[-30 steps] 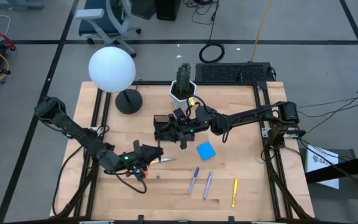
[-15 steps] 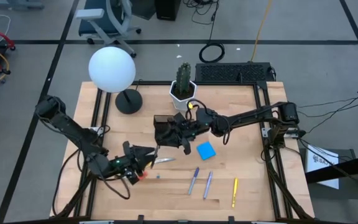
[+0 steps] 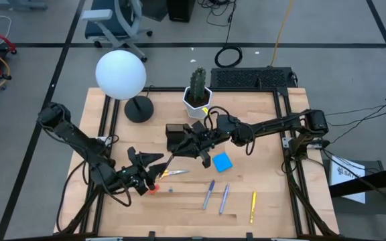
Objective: Pick and place office supplies into organizer
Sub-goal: Put the black pen into the desk organizer
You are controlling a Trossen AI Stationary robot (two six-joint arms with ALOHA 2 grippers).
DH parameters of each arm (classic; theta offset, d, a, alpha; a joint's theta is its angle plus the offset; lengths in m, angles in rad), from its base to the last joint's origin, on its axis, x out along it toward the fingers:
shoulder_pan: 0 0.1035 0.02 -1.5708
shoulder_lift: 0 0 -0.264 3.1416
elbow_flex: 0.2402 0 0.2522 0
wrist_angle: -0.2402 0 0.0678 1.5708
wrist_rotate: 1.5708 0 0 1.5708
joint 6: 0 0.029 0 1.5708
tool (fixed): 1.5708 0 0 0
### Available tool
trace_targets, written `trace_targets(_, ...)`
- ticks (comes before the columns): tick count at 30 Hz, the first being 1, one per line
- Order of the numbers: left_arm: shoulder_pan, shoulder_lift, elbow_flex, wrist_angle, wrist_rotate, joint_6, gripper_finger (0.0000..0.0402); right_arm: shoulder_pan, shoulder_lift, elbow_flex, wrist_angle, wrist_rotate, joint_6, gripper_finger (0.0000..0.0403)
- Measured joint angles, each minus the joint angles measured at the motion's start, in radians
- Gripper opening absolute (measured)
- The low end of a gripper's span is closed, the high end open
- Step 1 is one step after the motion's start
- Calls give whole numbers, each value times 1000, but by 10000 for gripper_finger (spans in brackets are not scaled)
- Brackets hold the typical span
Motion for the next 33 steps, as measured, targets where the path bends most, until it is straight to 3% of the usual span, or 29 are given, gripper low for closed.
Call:
trace_targets(9, 6, 2, 0, -2, -44, -26, 225, 18, -23, 0, -22, 7, -38, 30)
trace_targets(20, 44, 3, 0, 50, -174, -31, 225, 40, -23, 0, -104, -2, -100, 30)
trace_targets(24, 47, 2, 0, 106, -228, -16, 225, 43, -23, 1, -219, 60, -193, 30)
trace_targets(33, 77, -38, 0, 240, -218, -87, 225, 43, -23, 1, -392, 224, -398, 30)
